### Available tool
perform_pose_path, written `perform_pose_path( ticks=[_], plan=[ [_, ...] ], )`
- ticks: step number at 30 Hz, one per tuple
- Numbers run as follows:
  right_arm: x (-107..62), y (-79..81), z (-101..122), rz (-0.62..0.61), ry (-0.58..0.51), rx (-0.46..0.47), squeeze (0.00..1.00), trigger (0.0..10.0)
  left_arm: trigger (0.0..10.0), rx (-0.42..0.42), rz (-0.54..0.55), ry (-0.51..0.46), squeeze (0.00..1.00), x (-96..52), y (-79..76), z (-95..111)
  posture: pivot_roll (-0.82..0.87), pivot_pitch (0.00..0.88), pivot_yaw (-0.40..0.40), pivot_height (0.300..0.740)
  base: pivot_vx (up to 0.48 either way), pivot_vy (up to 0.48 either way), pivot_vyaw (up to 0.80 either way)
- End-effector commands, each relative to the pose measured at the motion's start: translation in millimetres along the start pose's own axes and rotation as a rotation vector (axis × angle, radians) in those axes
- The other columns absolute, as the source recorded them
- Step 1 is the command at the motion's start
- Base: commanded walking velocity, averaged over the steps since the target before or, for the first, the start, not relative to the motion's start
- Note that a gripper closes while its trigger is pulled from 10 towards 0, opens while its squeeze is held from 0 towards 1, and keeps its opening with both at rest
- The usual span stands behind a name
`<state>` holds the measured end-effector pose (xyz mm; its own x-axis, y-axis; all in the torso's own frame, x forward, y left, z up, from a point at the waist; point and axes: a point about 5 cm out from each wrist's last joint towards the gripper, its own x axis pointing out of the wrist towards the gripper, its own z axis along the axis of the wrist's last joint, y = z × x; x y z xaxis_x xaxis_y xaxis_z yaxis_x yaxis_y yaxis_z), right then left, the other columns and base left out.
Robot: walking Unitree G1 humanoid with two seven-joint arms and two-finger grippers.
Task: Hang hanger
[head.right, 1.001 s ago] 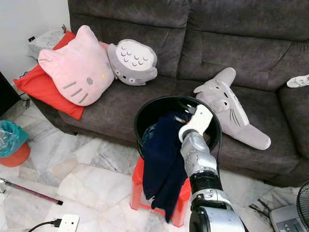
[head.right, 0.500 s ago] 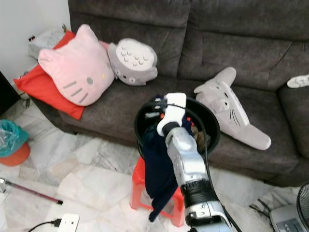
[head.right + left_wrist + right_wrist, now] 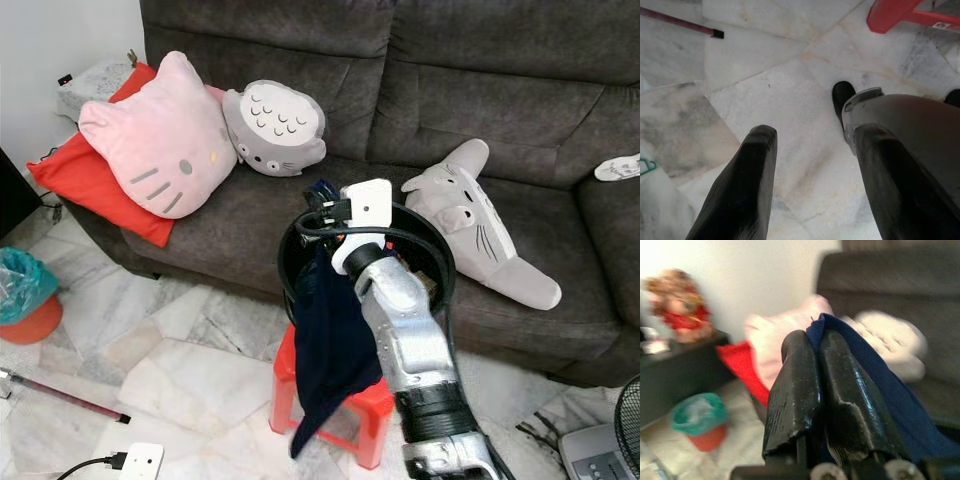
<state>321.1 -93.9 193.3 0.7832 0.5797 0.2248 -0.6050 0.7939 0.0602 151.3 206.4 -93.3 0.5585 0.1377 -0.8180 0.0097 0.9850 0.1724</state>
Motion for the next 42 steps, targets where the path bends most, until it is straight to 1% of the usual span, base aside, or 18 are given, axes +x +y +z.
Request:
perform_pose_path(
  ticks=[1,5,6,8,12,14,16,20,21,23,24,26,32,35,36,37,39,42],
  plan=[
    [-0.7,7.0,12.7,0.063,-0.05,0.0,0.0,10.0,10.0,0.018,0.006,0.018,0.0,-1.1,1.5,-5.3,-0.06,0.063,0.012,0.74,0.0,0.0,0.0],
    [-0.6,-7.0,19.9,0.016,-0.064,0.004,0.0,10.0,10.0,0.018,0.005,0.018,0.0,-1.1,1.5,-5.2,-0.06,0.061,0.016,0.74,0.0,0.0,0.0],
    [-0.4,-18.1,25.7,-0.018,-0.075,-0.013,0.0,10.0,10.0,0.018,0.004,0.018,0.0,-1.1,1.5,-5.2,-0.06,0.061,0.016,0.74,0.0,0.0,0.0],
    [-0.4,-23.9,28.8,-0.031,-0.079,-0.028,0.0,10.0,10.0,0.018,0.004,0.017,0.0,-1.0,1.5,-5.1,-0.06,0.061,0.018,0.74,0.0,0.0,0.0],
    [2.3,-54.7,43.8,-0.119,-0.069,-0.113,0.0,10.0,10.0,0.02,0.004,0.017,0.0,-1.0,1.5,-4.9,-0.06,0.058,0.018,0.74,0.0,0.0,0.0],
    [3.1,-72.2,49.0,-0.202,-0.047,-0.152,0.0,10.0,10.0,0.02,0.004,0.017,0.0,-1.0,1.6,-4.8,-0.06,0.057,0.016,0.74,0.0,0.0,0.0],
    [3.2,-83.0,53.9,-0.254,-0.041,-0.175,0.0,10.0,10.0,0.019,0.005,0.017,0.0,-1.0,1.7,-4.9,-0.06,0.058,0.016,0.74,0.0,0.0,0.0],
    [4.9,-74.9,61.1,-0.176,-0.074,-0.172,0.0,10.0,10.0,0.016,0.007,0.017,0.0,-1.1,1.9,-5.2,-0.06,0.06,0.016,0.74,0.0,0.0,0.0],
    [3.9,-63.7,61.5,-0.09,-0.092,-0.173,0.0,10.0,10.0,0.017,0.008,0.018,0.0,-1.1,2.1,-5.4,-0.06,0.064,0.019,0.74,0.0,0.0,0.0],
    [2.2,-55.1,61.4,-0.02,-0.106,-0.166,0.0,10.0,10.0,0.018,0.008,0.018,0.0,-1.2,2.1,-5.6,-0.06,0.064,0.019,0.74,0.0,0.0,0.0],
    [-3.8,-43.1,59.6,0.096,-0.112,-0.149,0.0,10.0,10.0,0.019,0.007,0.018,0.0,-1.2,2.1,-5.6,-0.06,0.066,0.021,0.74,0.0,0.0,0.0],
    [-7.5,-36.8,58.5,0.159,-0.116,-0.145,0.0,10.0,10.0,0.019,0.007,0.019,0.0,-1.1,2.0,-5.5,-0.06,0.065,0.022,0.74,0.0,0.0,0.0],
    [-25.6,-34.1,52.2,0.206,-0.105,-0.09,0.0,10.0,10.0,0.02,0.006,0.017,0.0,-1.1,1.9,-5.2,-0.07,0.065,0.021,0.74,0.0,0.0,0.0],
    [-35.8,-39.7,47.3,0.148,-0.105,-0.013,0.0,10.0,10.0,0.021,0.003,0.017,0.0,-1.0,1.8,-5.0,-0.07,0.065,0.02,0.74,0.0,0.0,0.0],
    [-43.9,-37.4,44.3,0.151,-0.117,0.043,0.0,10.0,10.0,0.022,0.002,0.017,0.0,-1.0,1.7,-5.0,-0.07,0.065,0.019,0.74,0.0,0.0,0.0],
    [-43.9,-37.4,44.3,0.151,-0.117,0.043,0.0,10.0,10.0,0.022,0.002,0.017,0.0,-1.0,1.7,-5.0,-0.07,0.065,0.019,0.74,0.0,0.0,0.0],
    [-55.9,-29.1,40.1,0.196,-0.126,0.13,0.0,10.0,10.0,0.021,0.002,0.017,0.0,-1.0,1.8,-5.0,-0.07,0.064,0.019,0.74,0.0,0.0,0.0],
    [-65.5,-17.8,34.3,0.27,-0.105,0.156,0.0,10.0,10.0,0.023,0.003,0.017,0.0,-1.0,1.9,-5.0,-0.07,0.066,0.02,0.74,0.0,0.0,0.0]
  ],
)
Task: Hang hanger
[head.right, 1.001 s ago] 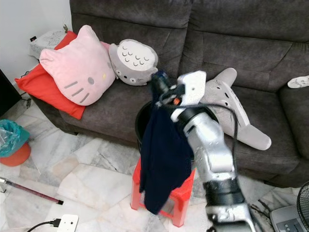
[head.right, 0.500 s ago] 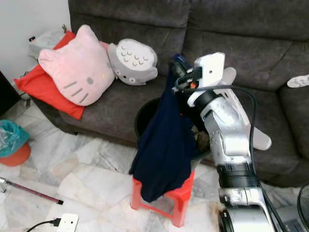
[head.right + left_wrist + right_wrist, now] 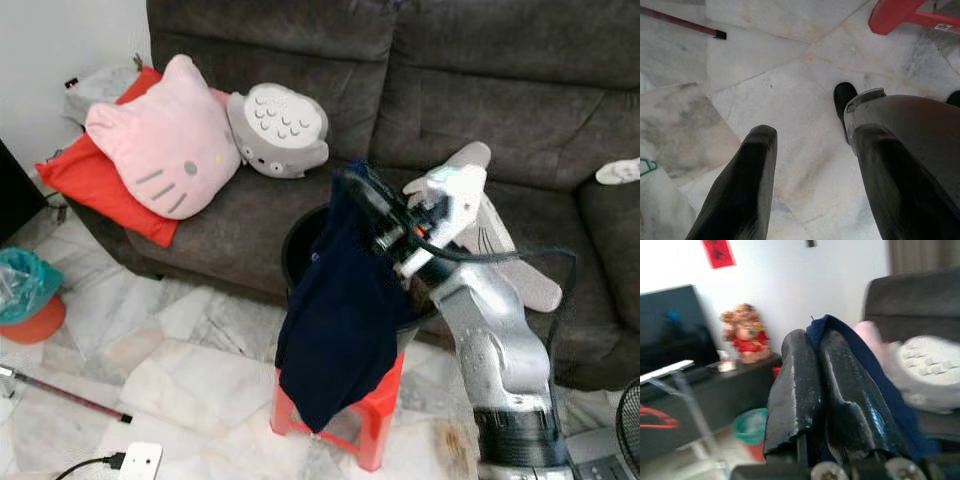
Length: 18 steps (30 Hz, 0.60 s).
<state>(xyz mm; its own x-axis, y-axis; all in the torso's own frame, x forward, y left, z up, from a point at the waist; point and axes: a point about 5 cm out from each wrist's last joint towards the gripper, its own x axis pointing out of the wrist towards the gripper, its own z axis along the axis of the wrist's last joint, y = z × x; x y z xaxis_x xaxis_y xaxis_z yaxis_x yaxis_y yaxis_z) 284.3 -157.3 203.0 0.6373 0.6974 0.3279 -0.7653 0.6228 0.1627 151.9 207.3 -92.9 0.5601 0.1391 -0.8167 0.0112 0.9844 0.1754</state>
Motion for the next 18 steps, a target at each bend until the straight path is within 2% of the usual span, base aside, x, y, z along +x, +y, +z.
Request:
perform_pose_path(
  ticks=[1,5,7,8,10,13,16,17,18],
  plan=[
    [-1.6,14.6,4.1,0.093,-0.002,-0.005,0.0,10.0,10.0,0.02,0.002,0.019,0.0,-1.1,0.9,-5.5,-0.07,0.066,0.02,0.74,0.0,0.0,0.0],
    [-19.7,21.2,-34.4,0.116,0.221,0.004,0.0,10.0,10.0,0.019,0.002,0.018,0.0,-1.1,0.9,-5.4,-0.07,0.065,0.018,0.74,0.0,0.0,0.0],
    [-27.4,15.4,-50.8,0.047,0.318,0.004,0.0,10.0,10.0,0.018,0.001,0.017,0.0,-1.1,0.9,-5.4,-0.07,0.065,0.018,0.74,0.0,0.0,0.0],
    [-27.4,15.4,-50.8,0.047,0.318,0.004,0.0,10.0,10.0,0.018,0.001,0.017,0.0,-1.1,0.9,-5.4,-0.07,0.065,0.018,0.74,0.0,0.0,0.0],
    [-39.0,9.1,-68.9,-0.037,0.454,-0.017,0.0,10.0,10.0,0.017,0.002,0.018,0.0,-1.2,1.0,-5.6,-0.07,0.067,0.015,0.74,0.0,0.0,0.0],
    [-48.6,4.4,-78.7,-0.123,0.508,-0.009,0.0,10.0,10.0,0.017,0.002,0.019,0.0,-1.2,1.0,-5.9,-0.07,0.068,0.014,0.74,0.0,0.0,0.0],
    [-64.6,-15.1,-89.6,-0.383,0.553,0.024,0.0,10.0,10.0,0.018,0.002,0.02,0.0,-1.3,1.0,-6.2,-0.07,0.069,0.013,0.74,0.0,0.0,0.0],
    [-72.5,-25.5,-93.0,-0.515,0.559,0.035,0.0,10.0,10.0,0.019,0.002,0.019,0.0,-1.3,1.1,-6.2,-0.07,0.07,0.012,0.74,0.0,0.0,0.0],
    [-86.4,-39.3,-94.8,-0.709,0.537,0.048,0.0,10.0,10.0,0.019,0.002,0.018,0.0,-1.4,1.1,-6.2,-0.07,0.069,0.012,0.74,0.0,0.0,0.0]
  ],
)
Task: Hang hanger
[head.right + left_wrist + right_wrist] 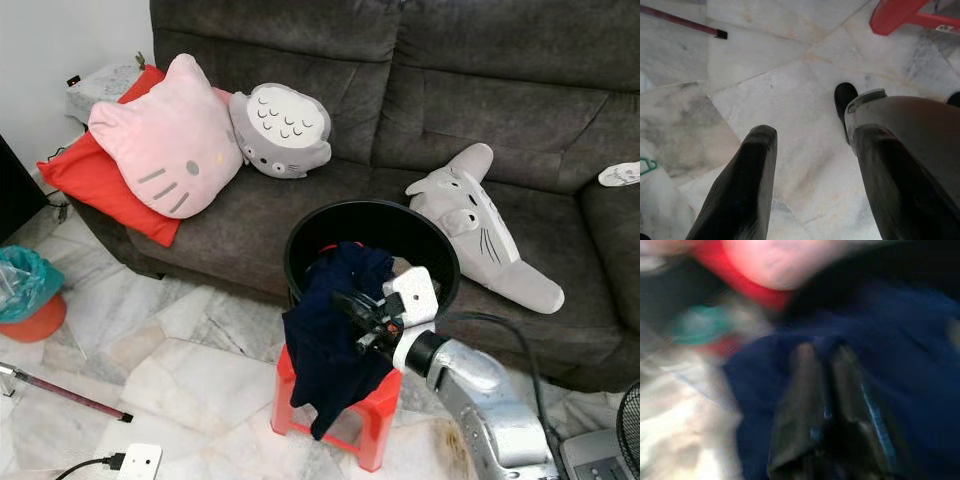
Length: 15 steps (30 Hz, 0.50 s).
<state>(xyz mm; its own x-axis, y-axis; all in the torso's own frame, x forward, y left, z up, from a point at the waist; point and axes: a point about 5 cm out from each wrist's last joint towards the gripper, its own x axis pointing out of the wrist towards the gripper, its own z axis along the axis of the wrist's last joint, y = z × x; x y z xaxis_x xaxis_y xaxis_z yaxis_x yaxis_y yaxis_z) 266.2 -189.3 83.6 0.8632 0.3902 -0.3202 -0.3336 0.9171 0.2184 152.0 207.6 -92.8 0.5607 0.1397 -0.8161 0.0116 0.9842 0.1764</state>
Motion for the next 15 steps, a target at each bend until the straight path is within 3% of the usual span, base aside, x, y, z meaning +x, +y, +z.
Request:
perform_pose_path(
  ticks=[1,3,6,9,13,15],
  plan=[
    [-7.1,-25.3,-2.8,-0.226,-0.026,0.07,0.0,10.0,10.0,0.018,0.002,0.019,0.0,-1.4,0.8,-6.4,-0.07,0.07,0.011,0.74,0.0,0.0,0.0],
    [-12.7,-32.8,-3.1,-0.31,-0.088,0.111,0.0,10.0,10.0,0.018,0.002,0.018,0.0,-1.4,0.9,-6.4,-0.07,0.068,0.011,0.74,0.0,0.0,0.0],
    [-17.2,-28.9,-8.1,-0.321,-0.127,0.118,0.0,10.0,10.0,0.019,0.003,0.016,0.0,-1.4,1.1,-6.1,-0.07,0.069,0.011,0.74,0.0,0.0,0.0],
    [-20.7,-30.1,-20.4,-0.403,-0.086,0.119,0.0,10.0,10.0,0.014,0.005,0.012,0.0,-1.4,1.3,-5.7,-0.07,0.069,0.01,0.74,0.0,0.0,0.0],
    [-33.7,-47.1,-57.5,-0.66,0.071,0.18,0.0,10.0,10.0,0.015,0.004,0.012,0.0,-1.3,1.3,-5.4,-0.07,0.067,0.013,0.74,0.0,0.0,0.0],
    [-36.0,-47.8,-68.8,-0.697,0.102,0.188,0.0,10.0,10.0,0.016,0.002,0.011,0.0,-1.3,1.0,-5.3,-0.07,0.065,0.012,0.74,0.0,0.0,0.0]
  ],
)
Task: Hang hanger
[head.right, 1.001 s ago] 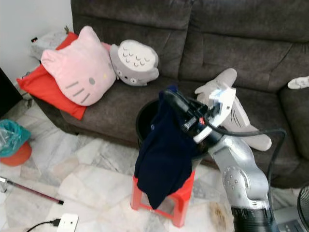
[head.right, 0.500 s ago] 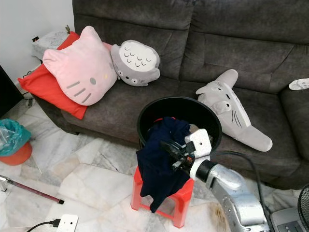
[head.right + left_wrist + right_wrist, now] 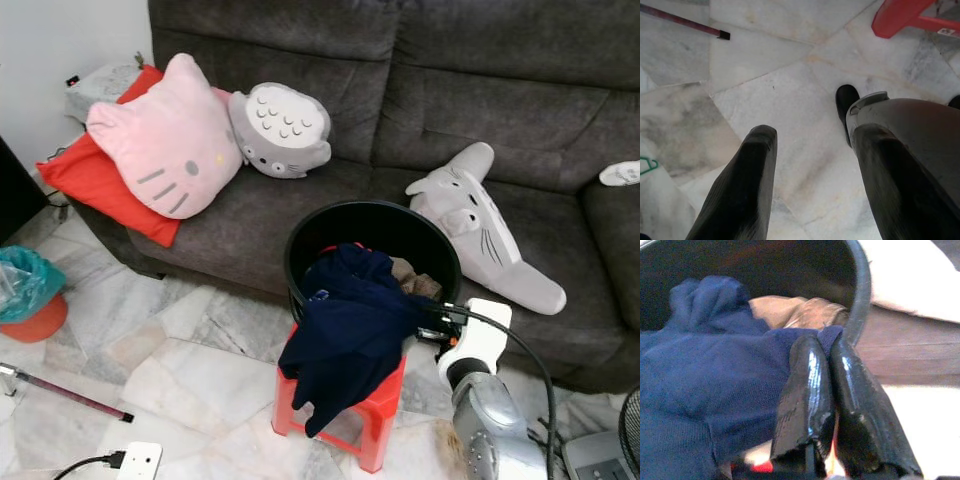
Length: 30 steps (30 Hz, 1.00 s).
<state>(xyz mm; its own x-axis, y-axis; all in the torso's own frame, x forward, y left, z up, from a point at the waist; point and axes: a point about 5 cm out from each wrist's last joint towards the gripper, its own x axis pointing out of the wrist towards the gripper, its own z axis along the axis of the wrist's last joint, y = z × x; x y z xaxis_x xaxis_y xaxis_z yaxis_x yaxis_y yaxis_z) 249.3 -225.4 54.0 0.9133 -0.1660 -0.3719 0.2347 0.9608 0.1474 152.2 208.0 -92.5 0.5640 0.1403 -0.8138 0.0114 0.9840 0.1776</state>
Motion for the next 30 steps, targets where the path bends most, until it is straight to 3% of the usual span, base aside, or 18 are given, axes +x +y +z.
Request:
perform_pose_path(
  ticks=[1,4,7,11,16,18,20,23,24,28,30],
  plan=[
    [-8.2,-26.4,-39.8,-0.148,0.167,-0.001,0.0,10.0,10.0,0.015,0.001,0.013,0.0,-1.3,0.5,-5.5,-0.07,0.065,0.012,0.74,0.0,0.0,0.0],
    [-11.1,-30.3,-58.7,-0.195,0.232,0.009,0.0,10.0,10.0,0.017,0.007,0.01,0.0,-1.4,0.7,-5.3,-0.07,0.064,0.01,0.74,0.0,0.0,0.0],
    [-8.1,-29.3,-60.6,-0.204,0.22,0.021,0.0,10.0,10.0,0.017,0.012,0.008,0.0,-1.4,0.9,-5.4,-0.06,0.062,0.011,0.74,0.0,0.0,0.0],
    [0.5,-22.4,-42.3,-0.174,0.13,0.017,0.0,10.0,10.0,0.02,0.016,0.009,0.0,-1.5,1.2,-5.7,-0.07,0.062,0.013,0.74,0.0,0.0,0.0],
    [20.6,-18.5,4.3,-0.167,-0.05,0.054,0.0,10.0,10.0,0.025,0.025,0.008,0.0,-1.4,1.6,-5.3,-0.07,0.062,0.016,0.74,0.0,0.0,0.0],
    [24.0,-16.9,11.2,-0.16,-0.075,0.056,0.0,10.0,10.0,0.025,0.026,0.008,0.0,-1.4,1.6,-5.3,-0.07,0.062,0.016,0.74,0.0,0.0,0.0],
    [33.3,-6.4,35.4,-0.111,-0.162,0.049,0.0,10.0,10.0,0.026,0.028,0.007,0.0,-1.4,1.4,-5.2,-0.07,0.06,0.015,0.74,0.0,0.0,0.0],
    [35.4,-0.5,44.6,-0.088,-0.195,0.048,0.0,10.0,10.0,0.025,0.029,0.006,0.0,-1.4,1.2,-5.2,-0.07,0.059,0.013,0.74,0.0,0.0,0.0],
    [36.9,9.3,56.3,-0.048,-0.241,0.045,0.0,10.0,10.0,0.023,0.031,0.006,0.0,-1.4,1.0,-5.2,-0.07,0.059,0.011,0.74,0.0,0.0,0.0],
    [36.4,24.5,68.8,0.032,-0.298,0.01,0.0,10.0,10.0,0.021,0.033,0.006,0.0,-1.5,0.7,-5.3,-0.07,0.062,0.011,0.74,0.0,0.0,0.0],
    [36.0,24.8,73.9,0.04,-0.32,0.006,0.0,10.0,10.0,0.021,0.034,0.006,0.0,-1.5,0.5,-5.3,-0.07,0.064,0.011,0.74,0.0,0.0,0.0]
  ],
)
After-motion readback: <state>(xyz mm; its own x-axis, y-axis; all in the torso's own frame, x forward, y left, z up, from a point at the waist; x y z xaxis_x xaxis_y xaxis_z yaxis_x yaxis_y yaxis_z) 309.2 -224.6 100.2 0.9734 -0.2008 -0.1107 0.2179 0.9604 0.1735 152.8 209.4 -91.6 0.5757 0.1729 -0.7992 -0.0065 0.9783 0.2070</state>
